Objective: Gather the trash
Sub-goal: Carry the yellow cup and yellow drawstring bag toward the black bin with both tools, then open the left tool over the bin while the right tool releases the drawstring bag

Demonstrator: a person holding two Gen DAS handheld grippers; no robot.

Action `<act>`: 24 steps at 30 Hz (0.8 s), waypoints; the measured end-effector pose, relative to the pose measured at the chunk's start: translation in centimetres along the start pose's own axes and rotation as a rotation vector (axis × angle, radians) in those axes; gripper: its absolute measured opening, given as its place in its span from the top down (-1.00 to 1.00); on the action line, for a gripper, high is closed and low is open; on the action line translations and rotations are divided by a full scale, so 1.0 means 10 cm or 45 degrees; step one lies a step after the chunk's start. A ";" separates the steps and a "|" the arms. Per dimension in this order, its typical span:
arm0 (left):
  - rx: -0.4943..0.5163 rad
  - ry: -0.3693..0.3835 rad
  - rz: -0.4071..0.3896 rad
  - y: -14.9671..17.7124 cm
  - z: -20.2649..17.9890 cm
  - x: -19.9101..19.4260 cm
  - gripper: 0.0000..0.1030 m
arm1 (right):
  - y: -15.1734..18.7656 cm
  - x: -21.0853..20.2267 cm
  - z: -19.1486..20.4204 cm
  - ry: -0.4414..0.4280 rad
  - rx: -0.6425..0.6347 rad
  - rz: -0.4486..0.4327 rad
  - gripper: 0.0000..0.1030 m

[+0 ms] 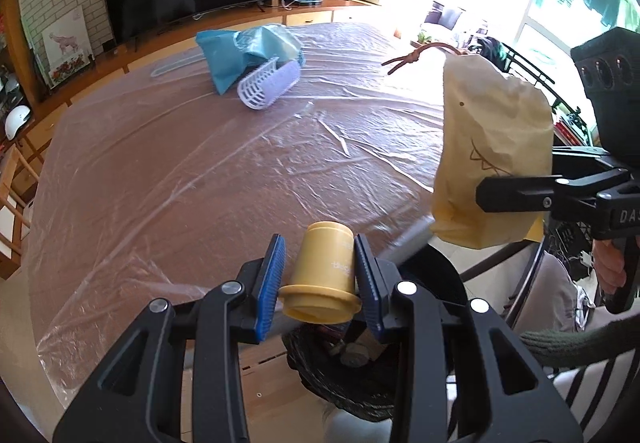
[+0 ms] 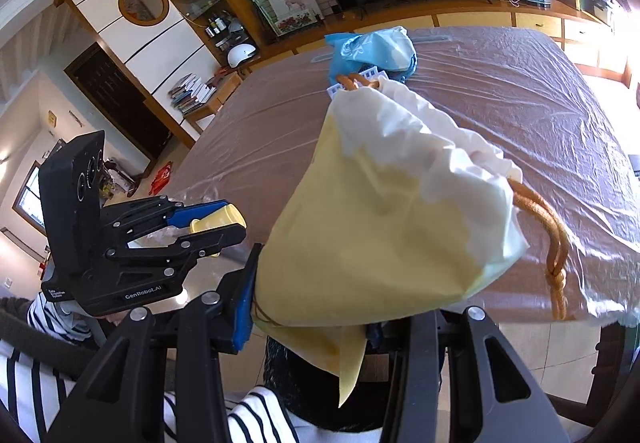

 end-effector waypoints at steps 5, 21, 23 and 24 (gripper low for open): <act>0.045 0.023 0.007 0.09 -0.16 -0.06 0.28 | 0.17 -0.09 0.05 -0.013 -0.007 0.020 0.19; 0.150 0.087 0.151 0.56 -0.50 0.12 0.28 | 0.80 -0.08 0.18 -0.078 -0.062 0.202 0.19; 0.152 0.087 0.173 0.62 -0.51 0.18 0.28 | 0.87 -0.03 0.19 -0.073 -0.076 0.234 0.19; 0.154 0.083 0.181 0.64 -0.51 0.20 0.28 | 0.92 0.00 0.19 -0.067 -0.088 0.251 0.19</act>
Point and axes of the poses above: each gripper's, at about its wrist camera, not at the fingertips, and x roughly the way its jaws point, z to its left, y to its underside, the point moved 8 cm from there along x, roughly the way its jaws point, and after that the axes turned 2 degrees about -x, right-handed, at the moved point
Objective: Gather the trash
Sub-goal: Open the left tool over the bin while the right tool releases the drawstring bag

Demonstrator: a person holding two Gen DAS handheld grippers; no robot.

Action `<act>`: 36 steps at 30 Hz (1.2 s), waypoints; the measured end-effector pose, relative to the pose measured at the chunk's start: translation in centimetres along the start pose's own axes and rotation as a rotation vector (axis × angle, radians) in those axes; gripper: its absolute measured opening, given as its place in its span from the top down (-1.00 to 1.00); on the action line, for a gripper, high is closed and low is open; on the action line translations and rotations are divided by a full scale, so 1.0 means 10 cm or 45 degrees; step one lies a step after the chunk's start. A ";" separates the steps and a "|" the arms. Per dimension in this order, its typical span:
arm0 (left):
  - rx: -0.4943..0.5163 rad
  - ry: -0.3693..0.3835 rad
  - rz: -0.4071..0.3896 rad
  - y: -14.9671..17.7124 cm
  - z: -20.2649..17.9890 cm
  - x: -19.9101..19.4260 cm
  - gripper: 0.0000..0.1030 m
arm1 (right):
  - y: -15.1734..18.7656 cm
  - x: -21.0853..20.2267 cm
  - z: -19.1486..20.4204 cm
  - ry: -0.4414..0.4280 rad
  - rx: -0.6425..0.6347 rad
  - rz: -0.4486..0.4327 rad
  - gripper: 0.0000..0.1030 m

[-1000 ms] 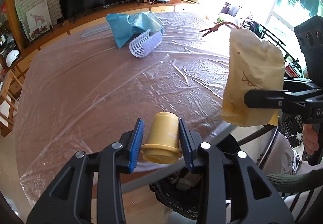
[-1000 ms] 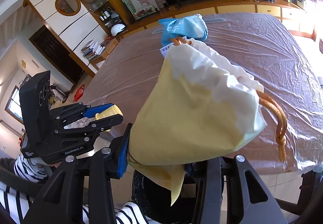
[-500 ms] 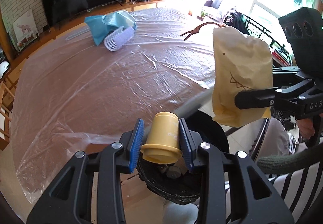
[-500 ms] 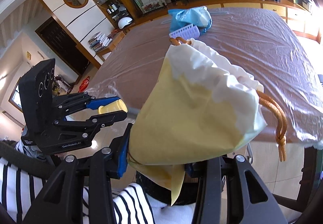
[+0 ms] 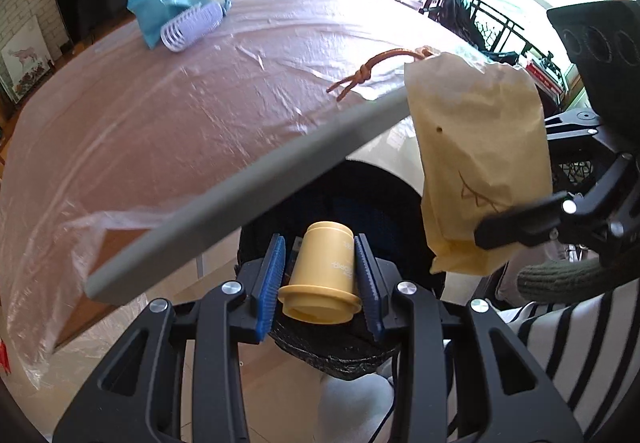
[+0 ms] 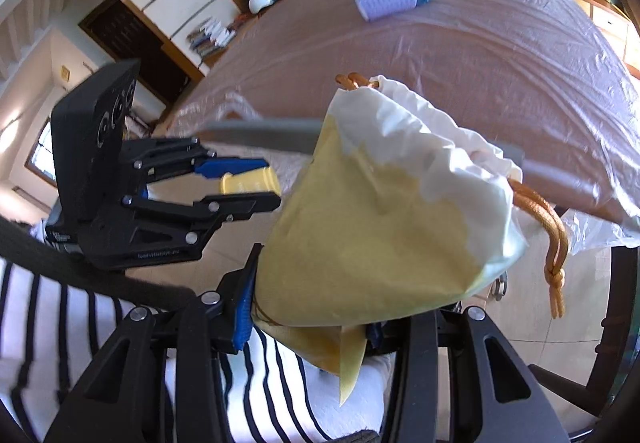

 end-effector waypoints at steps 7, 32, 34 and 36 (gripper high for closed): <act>0.003 -0.032 0.054 0.13 0.02 0.22 0.28 | 0.16 0.17 0.01 0.047 -0.062 0.072 0.19; -0.037 -0.101 0.158 0.36 0.23 0.68 0.28 | 0.36 0.83 -0.32 0.098 0.081 0.176 0.19; -0.034 -0.108 0.162 0.35 0.21 0.70 0.28 | 0.36 0.88 -0.33 0.100 0.087 0.180 0.19; -0.033 -0.112 0.166 0.35 0.21 0.72 0.28 | 0.35 0.92 -0.33 0.098 0.091 0.187 0.19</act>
Point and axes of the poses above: each gripper's, at about its wrist camera, not at the fingertips, and x roughly the way its jaws point, z to its left, y to its underside, the point moved 8 cm from there along x, roughly the way its jaws point, and after that the axes turned 2 degrees about -x, right-handed, at the moved point
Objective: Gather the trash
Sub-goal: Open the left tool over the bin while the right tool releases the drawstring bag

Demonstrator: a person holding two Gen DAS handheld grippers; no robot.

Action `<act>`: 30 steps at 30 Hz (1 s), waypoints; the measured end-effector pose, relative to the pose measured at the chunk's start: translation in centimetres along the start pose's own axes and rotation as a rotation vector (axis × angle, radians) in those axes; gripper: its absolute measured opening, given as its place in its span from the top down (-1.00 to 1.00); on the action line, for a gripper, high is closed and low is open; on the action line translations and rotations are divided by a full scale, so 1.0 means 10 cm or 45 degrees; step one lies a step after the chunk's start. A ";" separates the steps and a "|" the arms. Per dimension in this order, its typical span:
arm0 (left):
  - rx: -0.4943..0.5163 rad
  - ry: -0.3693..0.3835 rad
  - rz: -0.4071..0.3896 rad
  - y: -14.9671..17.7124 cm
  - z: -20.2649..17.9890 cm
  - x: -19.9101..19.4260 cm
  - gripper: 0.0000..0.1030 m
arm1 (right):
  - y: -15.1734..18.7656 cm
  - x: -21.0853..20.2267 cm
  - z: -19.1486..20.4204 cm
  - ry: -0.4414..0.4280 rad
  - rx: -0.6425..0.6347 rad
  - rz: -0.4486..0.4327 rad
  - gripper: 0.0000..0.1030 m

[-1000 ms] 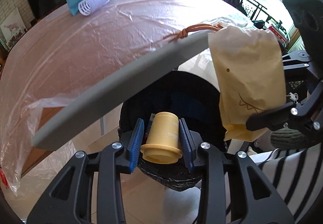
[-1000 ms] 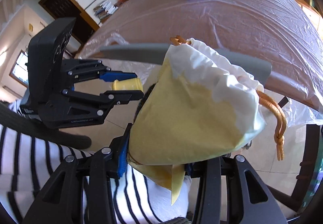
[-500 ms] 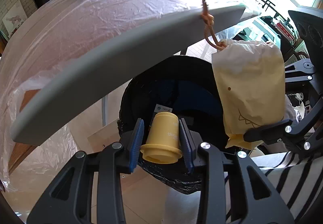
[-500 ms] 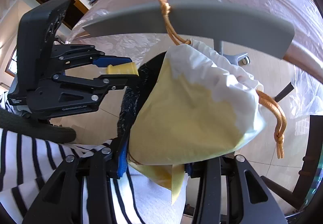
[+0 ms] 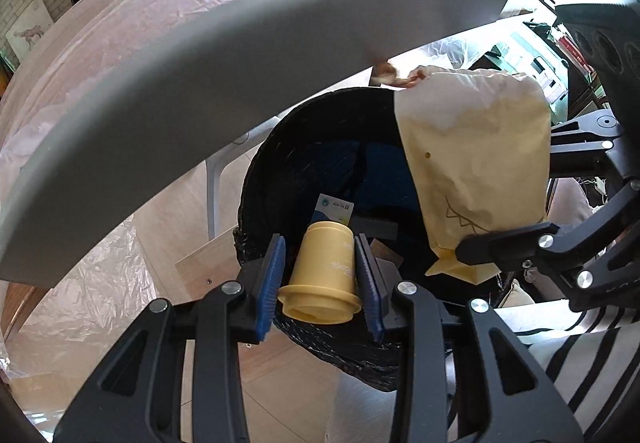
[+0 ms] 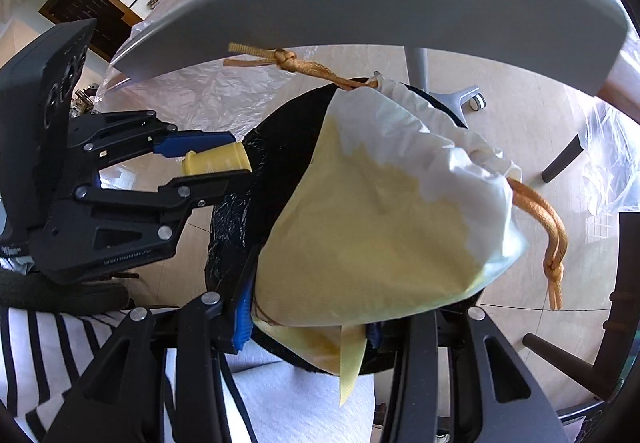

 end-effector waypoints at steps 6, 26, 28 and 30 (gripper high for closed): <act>0.003 -0.009 0.002 -0.03 -0.01 0.04 0.28 | -0.02 0.11 -0.01 0.013 0.000 0.031 0.19; 0.023 -0.009 0.009 -0.05 -0.01 0.11 0.28 | 0.00 0.16 -0.03 0.077 0.010 0.051 0.19; 0.025 -0.009 0.008 -0.05 -0.02 0.11 0.28 | -0.01 0.18 -0.02 0.085 0.014 0.055 0.19; 0.031 0.013 -0.010 -0.06 -0.04 0.09 0.27 | -0.01 0.18 0.00 0.074 0.018 0.040 0.10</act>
Point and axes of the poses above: each gripper's, at about its wrist camera, not at the fingertips, and x roughly the way its jaws point, z to its left, y to its underside, the point moved 8 cm from there along x, roughly the way its jaws point, and after that the axes turned 2 degrees about -x, right-handed, at the moved point
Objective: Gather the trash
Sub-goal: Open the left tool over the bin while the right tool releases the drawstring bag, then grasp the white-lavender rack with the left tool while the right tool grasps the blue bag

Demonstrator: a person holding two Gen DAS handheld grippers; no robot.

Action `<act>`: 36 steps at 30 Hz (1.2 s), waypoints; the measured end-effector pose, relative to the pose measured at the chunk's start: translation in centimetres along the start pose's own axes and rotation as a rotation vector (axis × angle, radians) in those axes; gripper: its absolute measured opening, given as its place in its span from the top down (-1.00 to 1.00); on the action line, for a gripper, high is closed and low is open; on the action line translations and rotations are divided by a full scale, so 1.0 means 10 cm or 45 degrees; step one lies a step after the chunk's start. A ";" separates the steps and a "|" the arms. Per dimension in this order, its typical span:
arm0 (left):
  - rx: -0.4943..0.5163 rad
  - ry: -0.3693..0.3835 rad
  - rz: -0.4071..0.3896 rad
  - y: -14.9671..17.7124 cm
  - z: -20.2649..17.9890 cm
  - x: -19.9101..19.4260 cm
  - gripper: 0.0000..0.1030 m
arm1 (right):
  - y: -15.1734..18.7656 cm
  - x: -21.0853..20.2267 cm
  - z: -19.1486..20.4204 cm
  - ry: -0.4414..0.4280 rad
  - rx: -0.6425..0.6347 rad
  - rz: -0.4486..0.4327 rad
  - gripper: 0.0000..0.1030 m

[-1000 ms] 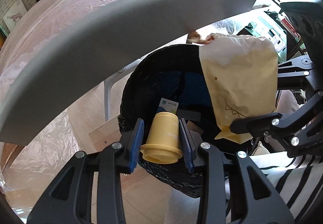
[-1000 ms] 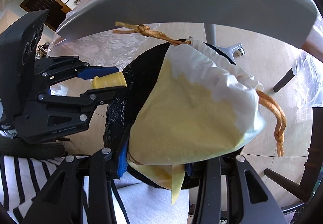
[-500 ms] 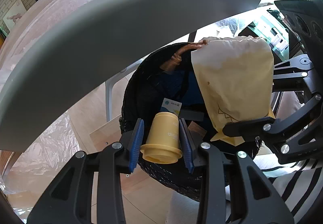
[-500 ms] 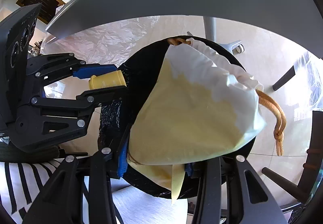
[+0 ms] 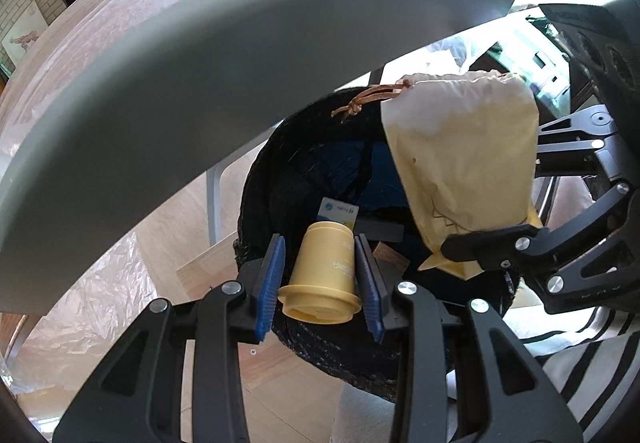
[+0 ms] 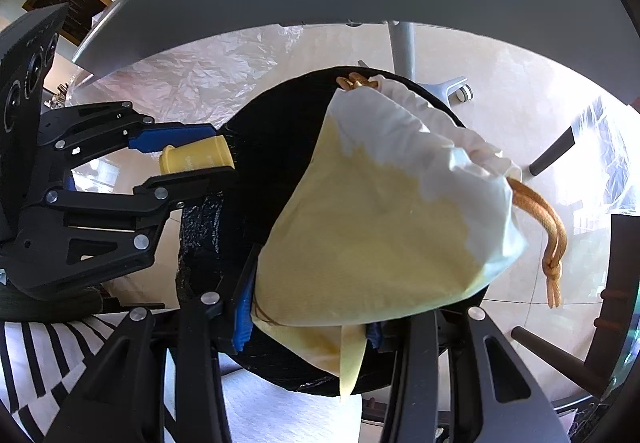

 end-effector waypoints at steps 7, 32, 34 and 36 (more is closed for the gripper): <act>-0.015 0.009 -0.047 -0.01 0.04 -0.11 -0.43 | 0.05 -0.15 -0.11 0.049 0.066 -0.045 -0.36; -0.060 -0.153 -0.451 -1.42 0.72 -1.08 -0.93 | -2.31 -1.75 -0.16 0.446 -0.387 -0.620 -0.92; -0.076 -0.152 -0.424 -1.52 0.80 -0.98 -0.93 | -2.57 -1.67 -0.20 0.477 -0.448 -0.592 -0.92; -0.083 -0.165 -0.409 -1.61 0.88 -0.89 -0.93 | -2.84 -1.55 -0.19 0.493 -0.524 -0.551 -0.92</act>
Point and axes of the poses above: each gripper's, at about its wrist camera, not at the fingertips, and x roughly the way its jaws point, z to its left, y to its underside, the point moved 8 cm from there along x, roughly the way its jaws point, and after that the axes turned 2 degrees about -x, right-handed, at the moved point
